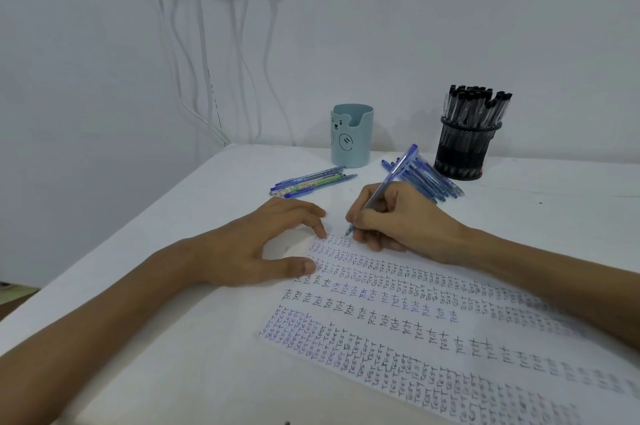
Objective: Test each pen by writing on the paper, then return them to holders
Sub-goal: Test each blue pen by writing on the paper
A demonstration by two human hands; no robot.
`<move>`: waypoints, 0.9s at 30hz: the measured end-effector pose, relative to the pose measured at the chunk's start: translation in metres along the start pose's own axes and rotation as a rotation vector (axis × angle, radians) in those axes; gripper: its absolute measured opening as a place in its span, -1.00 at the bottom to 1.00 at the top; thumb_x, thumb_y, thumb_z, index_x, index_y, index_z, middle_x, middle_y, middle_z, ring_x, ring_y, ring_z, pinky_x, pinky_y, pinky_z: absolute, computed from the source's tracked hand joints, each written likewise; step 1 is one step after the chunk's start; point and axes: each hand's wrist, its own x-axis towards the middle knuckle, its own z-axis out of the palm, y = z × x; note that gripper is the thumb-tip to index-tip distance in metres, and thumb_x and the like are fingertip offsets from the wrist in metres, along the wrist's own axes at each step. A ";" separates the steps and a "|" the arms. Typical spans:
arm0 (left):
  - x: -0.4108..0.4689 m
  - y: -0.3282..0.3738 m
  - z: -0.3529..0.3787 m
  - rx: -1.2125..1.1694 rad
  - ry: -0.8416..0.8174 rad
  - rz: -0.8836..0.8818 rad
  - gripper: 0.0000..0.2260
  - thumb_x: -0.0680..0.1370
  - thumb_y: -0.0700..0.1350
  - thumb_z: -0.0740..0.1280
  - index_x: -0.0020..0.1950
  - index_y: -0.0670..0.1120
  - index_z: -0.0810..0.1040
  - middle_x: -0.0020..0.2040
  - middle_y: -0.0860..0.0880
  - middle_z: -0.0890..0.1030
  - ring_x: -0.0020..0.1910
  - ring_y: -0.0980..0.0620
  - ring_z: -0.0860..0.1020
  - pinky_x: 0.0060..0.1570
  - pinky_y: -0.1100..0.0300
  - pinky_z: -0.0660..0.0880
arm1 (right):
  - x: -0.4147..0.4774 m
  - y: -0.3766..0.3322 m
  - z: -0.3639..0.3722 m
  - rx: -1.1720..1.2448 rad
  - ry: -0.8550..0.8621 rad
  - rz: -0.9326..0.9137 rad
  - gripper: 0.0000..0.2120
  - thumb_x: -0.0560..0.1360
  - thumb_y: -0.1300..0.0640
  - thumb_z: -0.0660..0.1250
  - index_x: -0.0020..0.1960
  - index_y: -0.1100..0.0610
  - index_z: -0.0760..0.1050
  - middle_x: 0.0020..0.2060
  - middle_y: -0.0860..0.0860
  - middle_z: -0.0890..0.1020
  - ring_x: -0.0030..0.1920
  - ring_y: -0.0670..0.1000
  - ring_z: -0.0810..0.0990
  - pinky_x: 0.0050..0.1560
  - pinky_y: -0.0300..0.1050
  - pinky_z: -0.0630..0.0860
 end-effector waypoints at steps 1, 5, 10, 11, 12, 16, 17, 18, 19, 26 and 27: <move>0.000 0.000 0.000 -0.003 -0.001 0.000 -0.65 0.61 0.15 0.40 0.37 0.18 0.48 0.50 0.25 0.35 0.58 0.11 0.23 0.51 0.25 0.20 | -0.001 0.001 0.000 -0.030 0.010 -0.008 -0.89 0.57 0.29 0.37 -0.06 0.36 0.57 -0.31 0.19 0.68 -0.42 0.01 0.53 -0.46 -0.21 0.43; 0.000 0.000 0.000 -0.001 0.005 0.010 -0.64 0.60 0.14 0.40 0.38 0.14 0.49 0.50 0.22 0.36 0.58 0.11 0.23 0.51 0.28 0.19 | -0.004 0.003 0.002 -0.177 0.045 -0.079 -0.93 0.50 0.30 0.40 -0.15 0.30 0.59 -0.39 0.15 0.65 -0.43 -0.07 0.51 -0.31 -0.23 0.46; 0.001 0.001 0.000 0.001 0.009 0.016 -0.64 0.61 0.11 0.41 0.38 0.11 0.50 0.50 0.18 0.38 0.57 0.12 0.24 0.49 0.34 0.18 | -0.003 0.006 0.001 -0.165 0.025 -0.101 -0.92 0.50 0.31 0.40 -0.17 0.30 0.58 -0.41 0.10 0.63 -0.37 -0.03 0.55 -0.24 -0.17 0.49; 0.001 0.001 0.000 0.006 0.011 0.020 -0.64 0.61 0.10 0.42 0.38 0.11 0.50 0.50 0.17 0.39 0.57 0.12 0.25 0.48 0.35 0.17 | -0.003 0.006 0.001 -0.166 0.025 -0.103 -0.92 0.50 0.31 0.40 -0.17 0.30 0.58 -0.41 0.11 0.64 -0.37 -0.02 0.54 -0.23 -0.17 0.49; 0.001 0.001 0.000 0.009 0.014 0.023 -0.64 0.61 0.09 0.42 0.38 0.10 0.51 0.49 0.16 0.39 0.57 0.12 0.25 0.48 0.37 0.17 | -0.002 0.007 0.001 -0.166 0.027 -0.104 -0.91 0.51 0.31 0.40 -0.16 0.31 0.58 -0.40 0.13 0.64 -0.37 -0.01 0.54 -0.22 -0.15 0.49; 0.001 0.001 0.000 -0.004 0.014 0.017 -0.65 0.60 0.10 0.42 0.37 0.12 0.50 0.49 0.18 0.39 0.57 0.12 0.24 0.47 0.37 0.17 | -0.001 0.007 0.001 -0.154 0.024 -0.103 -0.91 0.51 0.31 0.39 -0.17 0.30 0.58 -0.38 0.19 0.64 -0.35 0.04 0.53 -0.18 -0.04 0.50; 0.001 0.001 0.000 -0.004 0.013 0.016 -0.65 0.60 0.10 0.42 0.37 0.12 0.50 0.49 0.18 0.39 0.57 0.12 0.24 0.47 0.37 0.17 | -0.002 0.007 0.001 -0.159 0.019 -0.105 -0.91 0.51 0.30 0.39 -0.17 0.30 0.58 -0.37 0.20 0.64 -0.34 0.05 0.53 -0.18 -0.01 0.50; 0.001 0.001 0.000 -0.002 0.012 0.015 -0.65 0.60 0.11 0.42 0.37 0.13 0.50 0.49 0.18 0.39 0.57 0.12 0.24 0.47 0.36 0.17 | -0.002 0.006 0.001 -0.165 0.015 -0.107 -0.91 0.51 0.30 0.39 -0.17 0.30 0.58 -0.37 0.21 0.64 -0.34 0.05 0.53 -0.18 -0.02 0.50; 0.001 0.001 0.000 -0.002 0.010 0.013 -0.65 0.60 0.11 0.42 0.37 0.13 0.50 0.49 0.18 0.39 0.57 0.12 0.24 0.47 0.36 0.18 | -0.002 0.006 0.001 -0.171 0.012 -0.109 -0.91 0.51 0.31 0.40 -0.17 0.30 0.58 -0.37 0.20 0.63 -0.35 0.03 0.53 -0.20 -0.05 0.49; 0.001 -0.001 0.001 -0.007 0.010 0.008 -0.64 0.59 0.14 0.40 0.37 0.14 0.50 0.49 0.21 0.38 0.57 0.14 0.23 0.48 0.36 0.18 | -0.003 0.004 0.002 -0.178 0.043 -0.097 -0.91 0.51 0.32 0.40 -0.15 0.34 0.57 -0.39 0.16 0.63 -0.37 -0.01 0.53 -0.23 -0.14 0.48; 0.001 -0.001 0.001 -0.006 0.016 0.011 -0.64 0.59 0.16 0.40 0.37 0.15 0.50 0.49 0.21 0.38 0.57 0.12 0.24 0.48 0.35 0.18 | -0.003 0.004 0.002 -0.183 0.038 -0.094 -0.91 0.51 0.31 0.40 -0.15 0.33 0.57 -0.39 0.16 0.63 -0.36 0.00 0.52 -0.23 -0.13 0.48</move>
